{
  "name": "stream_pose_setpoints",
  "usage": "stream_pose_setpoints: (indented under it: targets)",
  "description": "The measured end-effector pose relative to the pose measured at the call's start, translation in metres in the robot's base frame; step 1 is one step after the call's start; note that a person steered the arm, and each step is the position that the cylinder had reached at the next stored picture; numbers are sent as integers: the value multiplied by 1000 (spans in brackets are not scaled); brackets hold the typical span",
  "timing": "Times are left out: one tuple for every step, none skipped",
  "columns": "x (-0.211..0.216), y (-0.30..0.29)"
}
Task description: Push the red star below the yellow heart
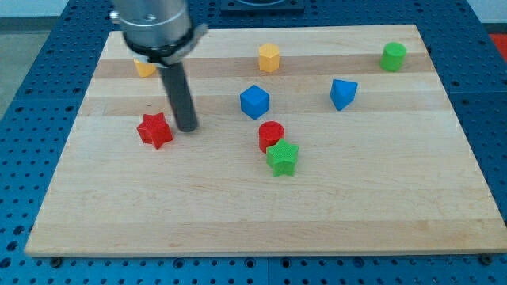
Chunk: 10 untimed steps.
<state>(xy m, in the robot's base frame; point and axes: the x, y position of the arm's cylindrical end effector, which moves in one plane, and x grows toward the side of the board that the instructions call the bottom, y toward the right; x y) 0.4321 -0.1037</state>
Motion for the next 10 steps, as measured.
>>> stream_pose_setpoints:
  targets:
    - [8,16]
    - [8,13]
    - [8,-8]
    - [8,-16]
    - [8,-17]
    - [8,-30]
    - [8,-46]
    - [8,-58]
    - [8,-68]
    - [8,-58]
